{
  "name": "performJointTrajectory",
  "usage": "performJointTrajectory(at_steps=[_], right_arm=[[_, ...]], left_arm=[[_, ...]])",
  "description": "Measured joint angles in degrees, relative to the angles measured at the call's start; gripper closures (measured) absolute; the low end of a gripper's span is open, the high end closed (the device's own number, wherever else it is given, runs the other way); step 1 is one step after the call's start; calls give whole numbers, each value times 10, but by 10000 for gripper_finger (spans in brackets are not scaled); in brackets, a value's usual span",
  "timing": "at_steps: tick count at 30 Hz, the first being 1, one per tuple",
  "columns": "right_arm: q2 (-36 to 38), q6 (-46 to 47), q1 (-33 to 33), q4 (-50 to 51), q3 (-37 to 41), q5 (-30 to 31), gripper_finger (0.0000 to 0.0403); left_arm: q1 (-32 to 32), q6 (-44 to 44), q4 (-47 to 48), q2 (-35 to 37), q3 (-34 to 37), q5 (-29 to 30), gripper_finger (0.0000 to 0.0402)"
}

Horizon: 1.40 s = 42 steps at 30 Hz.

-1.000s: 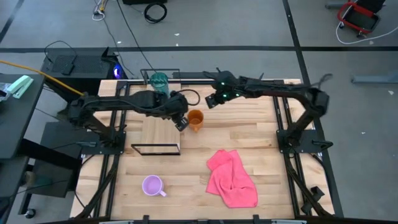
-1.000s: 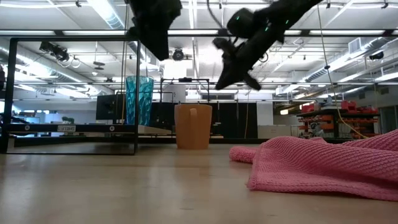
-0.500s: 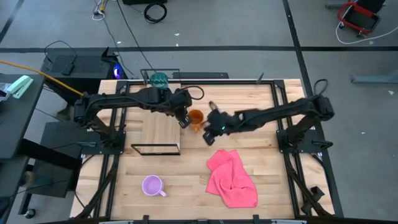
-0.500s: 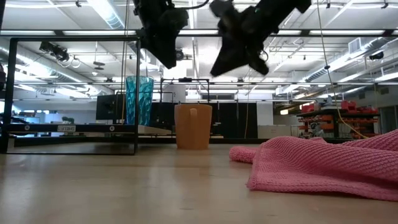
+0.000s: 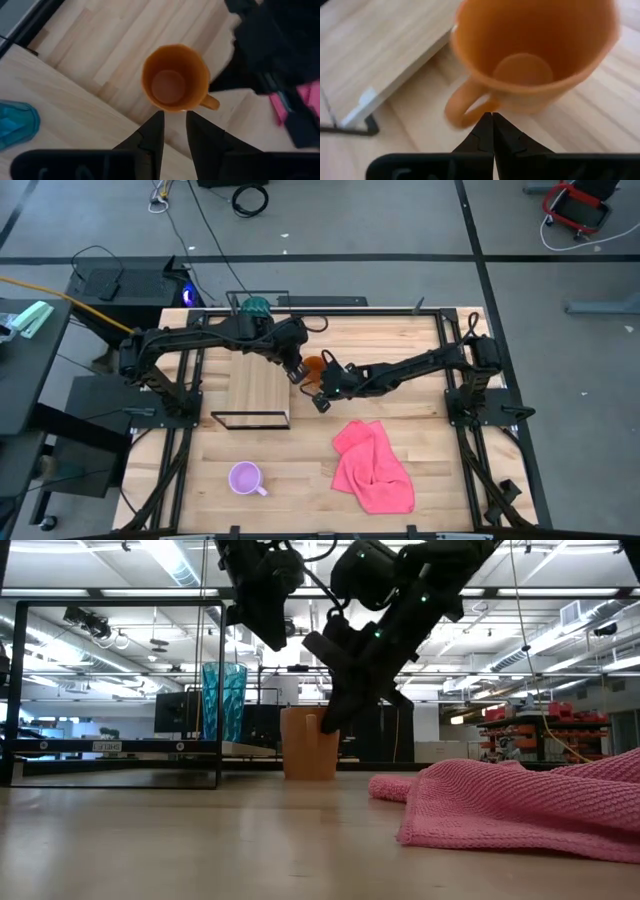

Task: Stack small to large cups/mugs on shelf
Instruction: Put the orange mug on the shelf

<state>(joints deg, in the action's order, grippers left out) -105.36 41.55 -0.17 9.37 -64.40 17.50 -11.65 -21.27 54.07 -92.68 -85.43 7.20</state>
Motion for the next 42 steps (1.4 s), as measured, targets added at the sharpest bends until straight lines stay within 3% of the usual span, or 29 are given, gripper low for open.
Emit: performJointTrajectory(at_steps=[23,33,38,42], right_arm=[[40,-31,-92,-4,0,-4,390],[92,-57,-60,17,0,-105,361],[92,-52,-93,21,24,-230,334],[103,-54,-122,12,52,-257,319]], left_arm=[[2,2,-1,0,0,0,335],[-8,17,-3,0,0,0,336],[-12,16,-2,0,0,0,339],[-9,10,-2,0,0,0,346]])
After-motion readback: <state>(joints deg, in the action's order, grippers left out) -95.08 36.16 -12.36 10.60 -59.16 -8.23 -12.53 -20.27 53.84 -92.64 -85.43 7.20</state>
